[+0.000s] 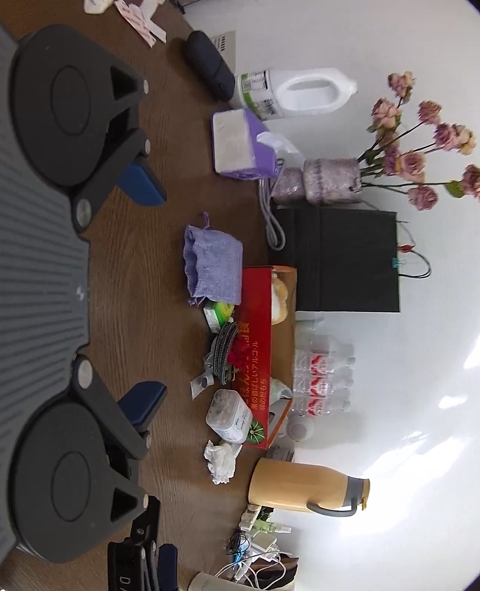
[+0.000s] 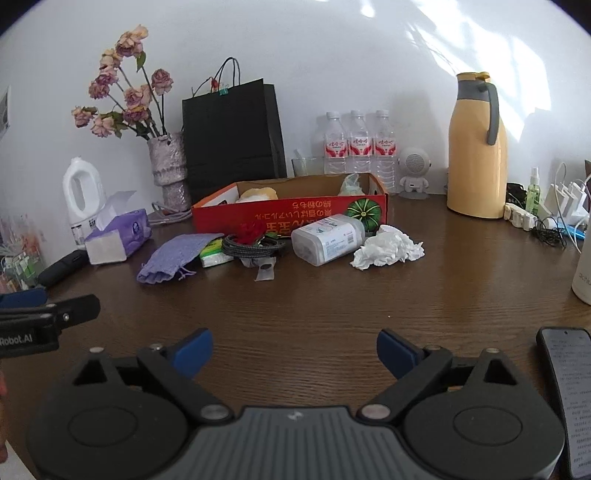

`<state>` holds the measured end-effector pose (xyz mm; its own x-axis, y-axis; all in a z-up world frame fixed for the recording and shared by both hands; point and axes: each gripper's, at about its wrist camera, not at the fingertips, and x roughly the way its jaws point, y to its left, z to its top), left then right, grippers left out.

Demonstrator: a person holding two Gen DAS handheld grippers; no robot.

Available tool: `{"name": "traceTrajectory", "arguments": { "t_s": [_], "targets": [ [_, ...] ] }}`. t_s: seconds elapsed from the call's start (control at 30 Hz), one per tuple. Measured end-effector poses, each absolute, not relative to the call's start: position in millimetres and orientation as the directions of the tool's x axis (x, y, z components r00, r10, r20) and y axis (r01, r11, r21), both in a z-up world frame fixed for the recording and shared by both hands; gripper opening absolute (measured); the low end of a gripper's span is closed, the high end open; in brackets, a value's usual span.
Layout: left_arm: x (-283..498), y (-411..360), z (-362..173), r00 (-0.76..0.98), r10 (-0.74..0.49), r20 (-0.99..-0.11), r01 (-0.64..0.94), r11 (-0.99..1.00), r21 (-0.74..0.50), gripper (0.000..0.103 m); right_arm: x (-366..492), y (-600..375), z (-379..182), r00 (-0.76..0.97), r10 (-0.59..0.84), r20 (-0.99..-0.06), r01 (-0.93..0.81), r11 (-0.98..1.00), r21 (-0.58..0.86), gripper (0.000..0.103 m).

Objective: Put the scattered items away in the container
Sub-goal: 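Move the left tool to the purple pouch while the right tool reaches the red rose, then grasp the purple pouch with the left tool while the right tool grasps the red rose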

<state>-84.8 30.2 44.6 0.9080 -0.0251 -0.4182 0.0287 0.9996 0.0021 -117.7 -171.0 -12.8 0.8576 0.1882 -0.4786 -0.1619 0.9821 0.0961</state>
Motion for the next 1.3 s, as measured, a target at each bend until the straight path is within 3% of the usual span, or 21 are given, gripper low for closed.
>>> {"name": "traceTrajectory", "arguments": {
  "t_s": [0.27,0.6,0.77,0.9,0.93,0.97,1.0,1.03,1.1,1.3],
  "targets": [
    [15,47,54,0.898,-0.033,-0.439,0.062,0.997,0.052,0.099,-23,-138,-5,0.819,0.24,-0.521,-0.252,0.966,0.05,0.072],
    [101,75,44,0.876,0.024,-0.482,0.015,0.997,0.076,0.103,79,-107,7,0.803,0.309,-0.509,-0.312,0.947,0.082,0.071],
    [128,89,31,0.823,-0.031,-0.567,0.031,0.999,-0.009,0.096,130,-89,-4,0.775,0.277,-0.568,-0.302,0.952,0.052,0.071],
    [131,91,25,0.792,-0.055,-0.608,0.047,0.998,-0.029,0.066,149,-82,-18,0.738,0.288,-0.61,-0.324,0.945,0.055,0.068],
    [131,91,25,0.788,-0.062,-0.613,0.051,0.998,-0.036,0.053,150,-81,-19,0.735,0.294,-0.612,-0.329,0.943,0.058,0.063],
    [130,90,25,0.785,-0.064,-0.616,0.051,0.998,-0.039,0.044,150,-80,-20,0.727,0.3,-0.617,-0.34,0.939,0.057,0.048],
    [129,89,25,0.784,-0.064,-0.618,0.052,0.998,-0.037,0.028,150,-77,-21,0.716,0.31,-0.626,-0.358,0.932,0.053,0.039],
    [127,88,24,0.786,-0.06,-0.615,0.049,0.998,-0.034,0.015,149,-76,-21,0.713,0.307,-0.63,-0.362,0.931,0.043,0.039],
    [124,87,23,0.789,-0.078,-0.61,0.056,0.997,-0.055,0.002,145,-73,-19,0.72,0.289,-0.631,-0.355,0.935,0.023,0.039],
    [98,84,44,0.831,-0.098,-0.548,0.07,0.995,-0.071,0.001,116,-94,13,0.794,0.293,-0.533,-0.31,0.949,0.059,0.039]
  ]
}}
